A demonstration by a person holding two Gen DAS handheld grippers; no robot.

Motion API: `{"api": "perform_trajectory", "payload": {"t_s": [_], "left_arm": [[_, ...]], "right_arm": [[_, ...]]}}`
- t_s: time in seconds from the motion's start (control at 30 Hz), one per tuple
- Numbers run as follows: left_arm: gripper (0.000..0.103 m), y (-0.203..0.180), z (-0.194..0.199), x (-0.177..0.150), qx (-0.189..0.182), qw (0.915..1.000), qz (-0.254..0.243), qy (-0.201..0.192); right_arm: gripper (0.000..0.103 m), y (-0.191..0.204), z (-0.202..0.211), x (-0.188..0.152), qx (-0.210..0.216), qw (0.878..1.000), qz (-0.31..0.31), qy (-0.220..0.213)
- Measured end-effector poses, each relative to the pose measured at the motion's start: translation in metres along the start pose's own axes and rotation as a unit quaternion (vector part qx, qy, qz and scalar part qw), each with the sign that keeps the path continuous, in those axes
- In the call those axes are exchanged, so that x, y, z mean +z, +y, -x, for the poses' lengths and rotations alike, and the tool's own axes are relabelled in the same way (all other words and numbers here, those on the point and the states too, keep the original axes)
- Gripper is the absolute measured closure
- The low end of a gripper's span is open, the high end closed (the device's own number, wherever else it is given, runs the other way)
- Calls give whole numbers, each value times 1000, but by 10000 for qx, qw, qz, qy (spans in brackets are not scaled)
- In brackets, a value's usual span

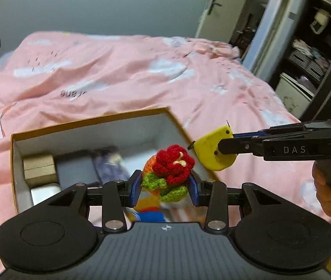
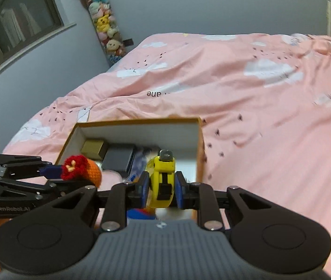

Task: Organize objects
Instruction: 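Lower the red flower into the box with the left tool while the right lowers the tape measure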

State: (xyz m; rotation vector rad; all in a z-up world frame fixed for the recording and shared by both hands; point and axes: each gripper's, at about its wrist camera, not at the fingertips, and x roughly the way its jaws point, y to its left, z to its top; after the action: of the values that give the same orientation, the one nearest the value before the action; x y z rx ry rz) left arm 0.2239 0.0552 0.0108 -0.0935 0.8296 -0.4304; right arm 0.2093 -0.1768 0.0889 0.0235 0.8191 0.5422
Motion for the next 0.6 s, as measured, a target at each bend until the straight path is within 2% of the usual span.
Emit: {"api": "perform_trajectory", "payload": {"t_s": [0.2, 0.37, 0.6], "left_arm": [[57, 40, -45, 19, 74, 9983, 407, 400], [57, 61, -67, 21, 68, 9959, 621, 653], [57, 75, -82, 21, 16, 9939, 753, 810]], "right_arm": [[79, 19, -85, 32, -258, 9958, 614, 621], [79, 32, -141, 33, -627, 9841, 1184, 1168], [79, 32, -176, 25, -765, 9716, 1519, 1647]]}}
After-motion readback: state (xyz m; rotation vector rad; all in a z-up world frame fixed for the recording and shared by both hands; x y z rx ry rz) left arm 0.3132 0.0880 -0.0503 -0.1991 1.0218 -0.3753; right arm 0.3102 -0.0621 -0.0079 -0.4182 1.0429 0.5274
